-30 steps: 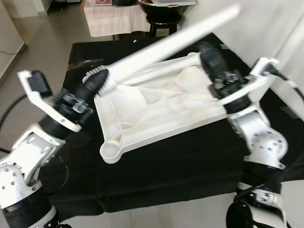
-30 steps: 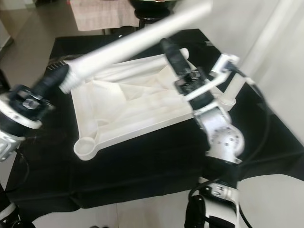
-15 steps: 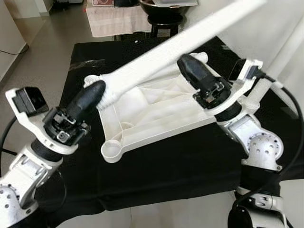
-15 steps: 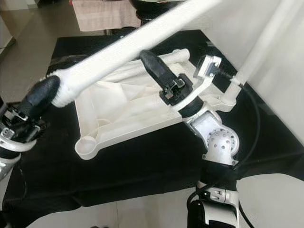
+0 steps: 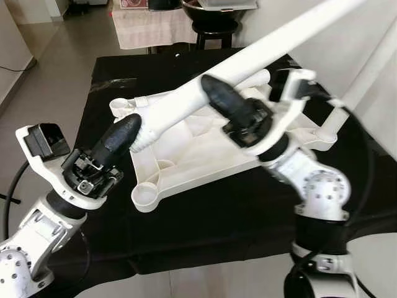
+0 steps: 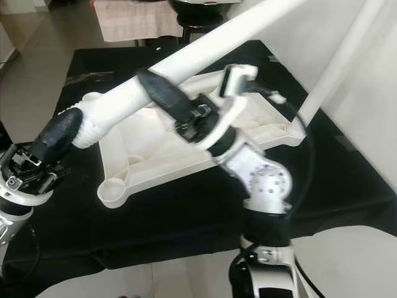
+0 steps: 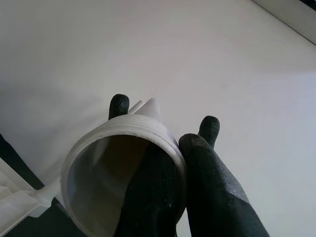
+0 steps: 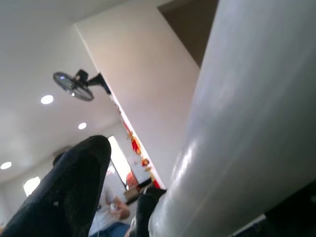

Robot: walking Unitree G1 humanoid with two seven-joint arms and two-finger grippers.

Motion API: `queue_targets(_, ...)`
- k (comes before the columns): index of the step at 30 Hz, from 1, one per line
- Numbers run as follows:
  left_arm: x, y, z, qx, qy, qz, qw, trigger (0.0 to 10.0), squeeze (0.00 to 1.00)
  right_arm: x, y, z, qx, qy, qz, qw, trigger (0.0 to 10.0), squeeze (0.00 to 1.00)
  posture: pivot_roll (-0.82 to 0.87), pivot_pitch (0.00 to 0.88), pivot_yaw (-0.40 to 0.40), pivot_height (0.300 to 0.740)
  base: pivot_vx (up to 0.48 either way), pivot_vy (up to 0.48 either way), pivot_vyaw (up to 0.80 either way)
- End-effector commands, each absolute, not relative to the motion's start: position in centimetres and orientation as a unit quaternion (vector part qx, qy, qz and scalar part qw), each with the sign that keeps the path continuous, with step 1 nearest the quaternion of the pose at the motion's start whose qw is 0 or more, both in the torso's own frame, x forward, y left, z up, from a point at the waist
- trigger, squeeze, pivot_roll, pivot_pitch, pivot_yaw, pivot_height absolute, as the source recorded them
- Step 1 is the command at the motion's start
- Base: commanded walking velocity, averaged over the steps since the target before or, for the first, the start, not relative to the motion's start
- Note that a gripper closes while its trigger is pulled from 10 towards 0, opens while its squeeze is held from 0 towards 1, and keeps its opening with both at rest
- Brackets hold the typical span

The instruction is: Building children table

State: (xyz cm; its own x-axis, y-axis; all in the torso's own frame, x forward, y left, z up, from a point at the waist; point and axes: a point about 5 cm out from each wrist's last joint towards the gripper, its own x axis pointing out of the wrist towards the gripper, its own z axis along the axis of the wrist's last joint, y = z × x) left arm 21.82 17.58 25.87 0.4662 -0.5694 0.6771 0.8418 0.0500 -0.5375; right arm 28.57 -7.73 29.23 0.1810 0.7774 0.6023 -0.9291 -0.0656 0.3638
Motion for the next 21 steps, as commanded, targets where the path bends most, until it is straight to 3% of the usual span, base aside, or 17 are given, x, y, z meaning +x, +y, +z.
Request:
queue_targets(1, 21.6, 16.9, 25.6, -0.481, -0.135, -0.512, 0.699, 0.0, 0.00, 28.8, -6.5, 29.6, 0.358, -0.096, 0.620, 0.692, 10.0, 0.00, -0.17, 0.111, -0.040, 0.740, 0.000, 0.000, 0.00)
queue_targets(11, 21.5, 15.4, 24.5, -0.488, -0.104, -0.523, 0.691, 0.0, 0.00, 29.0, -4.9, 30.2, 0.369, -0.096, 0.602, 0.702, 10.0, 0.00, -0.17, 0.112, -0.041, 0.740, 0.000, 0.000, 0.00)
queue_targets(12, 21.5, 15.4, 24.5, -0.489, -0.103, -0.522, 0.691, 0.0, 0.00, 29.1, -4.9, 30.2, 0.372, -0.097, 0.601, 0.700, 4.2, 0.00, -0.17, 0.112, -0.041, 0.740, 0.000, 0.000, 0.00)
queue_targets(13, 21.4, 15.4, 24.4, -0.489, -0.102, -0.522, 0.691, 0.0, 0.00, 29.1, -5.0, 30.3, 0.375, -0.099, 0.600, 0.700, 4.2, 0.00, -0.17, 0.112, -0.041, 0.740, 0.000, 0.000, 0.00)
queue_targets(14, 21.4, 15.4, 24.3, -0.490, -0.101, -0.522, 0.691, 0.0, 0.00, 29.1, -5.1, 30.3, 0.376, -0.102, 0.601, 0.698, 0.0, 0.00, -0.17, 0.111, -0.041, 0.740, 0.000, 0.000, 0.00)
queue_targets(21, 21.0, 15.4, 24.1, -0.488, -0.099, -0.525, 0.690, 0.0, 0.00, 28.7, -5.1, 30.3, 0.371, -0.104, 0.613, 0.690, 0.0, 0.00, -0.16, 0.105, -0.045, 0.740, 0.000, 0.000, 0.00)
